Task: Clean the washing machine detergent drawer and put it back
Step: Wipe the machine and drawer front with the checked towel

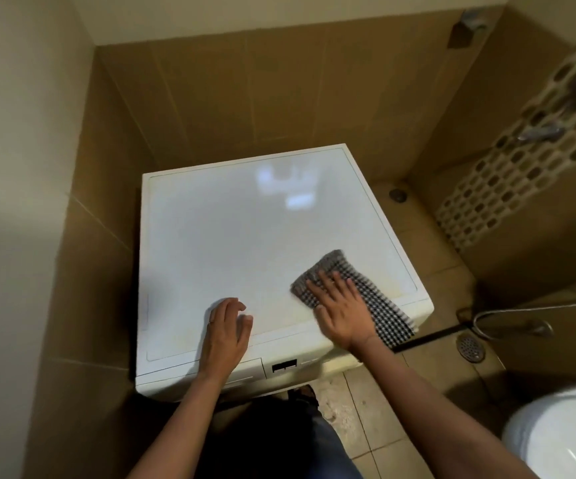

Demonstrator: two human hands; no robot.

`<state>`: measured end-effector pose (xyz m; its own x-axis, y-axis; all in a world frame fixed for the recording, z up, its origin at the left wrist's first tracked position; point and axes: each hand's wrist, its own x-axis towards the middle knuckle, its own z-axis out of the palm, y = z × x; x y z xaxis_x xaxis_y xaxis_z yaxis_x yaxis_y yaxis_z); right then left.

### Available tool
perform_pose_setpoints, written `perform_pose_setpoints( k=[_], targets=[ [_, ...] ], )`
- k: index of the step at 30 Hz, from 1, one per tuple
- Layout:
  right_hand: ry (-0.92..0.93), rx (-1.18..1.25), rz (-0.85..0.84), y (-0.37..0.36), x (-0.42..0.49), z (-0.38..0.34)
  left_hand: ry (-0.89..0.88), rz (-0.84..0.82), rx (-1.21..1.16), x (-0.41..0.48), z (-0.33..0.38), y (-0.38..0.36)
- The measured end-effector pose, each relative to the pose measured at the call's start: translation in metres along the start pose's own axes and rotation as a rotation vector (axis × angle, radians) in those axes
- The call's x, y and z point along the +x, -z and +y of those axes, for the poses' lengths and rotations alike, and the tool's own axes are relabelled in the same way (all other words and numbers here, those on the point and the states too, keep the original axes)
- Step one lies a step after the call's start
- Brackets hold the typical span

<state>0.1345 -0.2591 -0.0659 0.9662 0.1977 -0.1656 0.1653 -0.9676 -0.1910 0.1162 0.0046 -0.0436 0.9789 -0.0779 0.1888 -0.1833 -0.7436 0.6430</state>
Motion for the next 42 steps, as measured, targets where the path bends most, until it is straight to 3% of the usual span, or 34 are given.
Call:
perform_pose_setpoints(
  k=[10, 21, 26, 32, 37, 42],
  targets=[
    [-0.490, 0.073, 0.119, 0.026, 0.036, 0.093, -0.041, -0.010, 0.030, 0.006, -0.006, -0.013],
    [-0.640, 0.099, 0.166, 0.042, 0.158, 0.079, 0.006, 0.071, 0.032, 0.009, -0.013, -0.025],
    [-0.502, 0.089, 0.123, 0.043, 0.220, 0.036, 0.128, 0.212, 0.012, 0.033, -0.024, -0.011],
    [-0.093, 0.089, 0.032, 0.031, 0.261, -0.094, 0.350, 0.433, 0.100, 0.071, -0.072, 0.025],
    [0.336, -0.005, -0.102, 0.002, 0.213, -0.201, 0.470, 0.471, 0.141, 0.090, -0.112, 0.051],
    [0.654, 0.017, -0.087, -0.016, 0.131, -0.210, 0.530, 0.409, 0.111, 0.095, -0.126, 0.057]
  ],
)
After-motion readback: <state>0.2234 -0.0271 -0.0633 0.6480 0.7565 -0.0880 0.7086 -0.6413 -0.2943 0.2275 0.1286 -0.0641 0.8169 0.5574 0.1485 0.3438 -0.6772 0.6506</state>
